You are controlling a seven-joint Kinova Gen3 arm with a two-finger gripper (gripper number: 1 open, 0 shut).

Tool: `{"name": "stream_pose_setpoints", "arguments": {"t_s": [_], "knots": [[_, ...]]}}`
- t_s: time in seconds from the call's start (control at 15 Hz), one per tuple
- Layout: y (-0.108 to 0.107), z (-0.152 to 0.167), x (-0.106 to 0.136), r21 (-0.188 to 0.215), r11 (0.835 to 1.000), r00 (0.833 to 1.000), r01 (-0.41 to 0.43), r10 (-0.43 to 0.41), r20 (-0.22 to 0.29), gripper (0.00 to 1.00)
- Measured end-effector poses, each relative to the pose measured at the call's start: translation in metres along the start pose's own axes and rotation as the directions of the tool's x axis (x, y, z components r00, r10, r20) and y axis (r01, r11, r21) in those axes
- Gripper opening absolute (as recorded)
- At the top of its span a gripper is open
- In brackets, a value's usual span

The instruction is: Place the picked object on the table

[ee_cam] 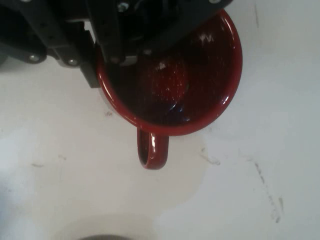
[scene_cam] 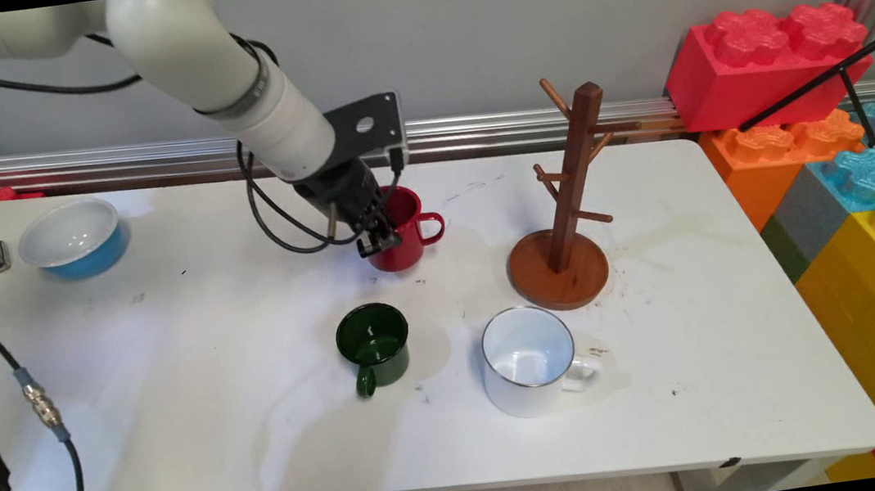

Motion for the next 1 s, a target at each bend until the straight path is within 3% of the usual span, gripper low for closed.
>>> {"name": "stream_pose_setpoints", "arguments": {"t_s": [1.0], "knots": [[0.013,0.041,0.006,-0.018,0.999,0.999,0.029,-0.029,-0.018,0.00]]}}
